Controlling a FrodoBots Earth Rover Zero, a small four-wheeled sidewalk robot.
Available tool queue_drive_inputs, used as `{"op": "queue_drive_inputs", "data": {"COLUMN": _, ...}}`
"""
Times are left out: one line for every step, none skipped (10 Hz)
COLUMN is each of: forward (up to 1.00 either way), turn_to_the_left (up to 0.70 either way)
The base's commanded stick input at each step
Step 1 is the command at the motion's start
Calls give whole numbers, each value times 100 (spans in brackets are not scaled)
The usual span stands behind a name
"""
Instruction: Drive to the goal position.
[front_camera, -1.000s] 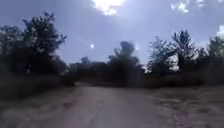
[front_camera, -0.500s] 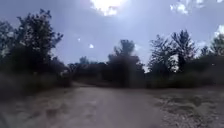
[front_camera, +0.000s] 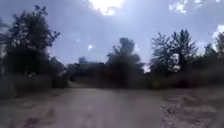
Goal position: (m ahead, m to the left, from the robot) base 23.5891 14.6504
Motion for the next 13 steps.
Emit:
{"op": "queue_drive_inputs", "data": {"forward": 85, "turn_to_the_left": 0}}
{"op": "queue_drive_inputs", "data": {"forward": 85, "turn_to_the_left": 0}}
{"op": "queue_drive_inputs", "data": {"forward": 85, "turn_to_the_left": 0}}
{"op": "queue_drive_inputs", "data": {"forward": 85, "turn_to_the_left": 0}}
{"op": "queue_drive_inputs", "data": {"forward": 85, "turn_to_the_left": 0}}
{"op": "queue_drive_inputs", "data": {"forward": 85, "turn_to_the_left": 0}}
{"op": "queue_drive_inputs", "data": {"forward": 85, "turn_to_the_left": 0}}
{"op": "queue_drive_inputs", "data": {"forward": 85, "turn_to_the_left": 4}}
{"op": "queue_drive_inputs", "data": {"forward": 85, "turn_to_the_left": 30}}
{"op": "queue_drive_inputs", "data": {"forward": 85, "turn_to_the_left": 34}}
{"op": "queue_drive_inputs", "data": {"forward": 85, "turn_to_the_left": 34}}
{"op": "queue_drive_inputs", "data": {"forward": 85, "turn_to_the_left": 34}}
{"op": "queue_drive_inputs", "data": {"forward": 85, "turn_to_the_left": 34}}
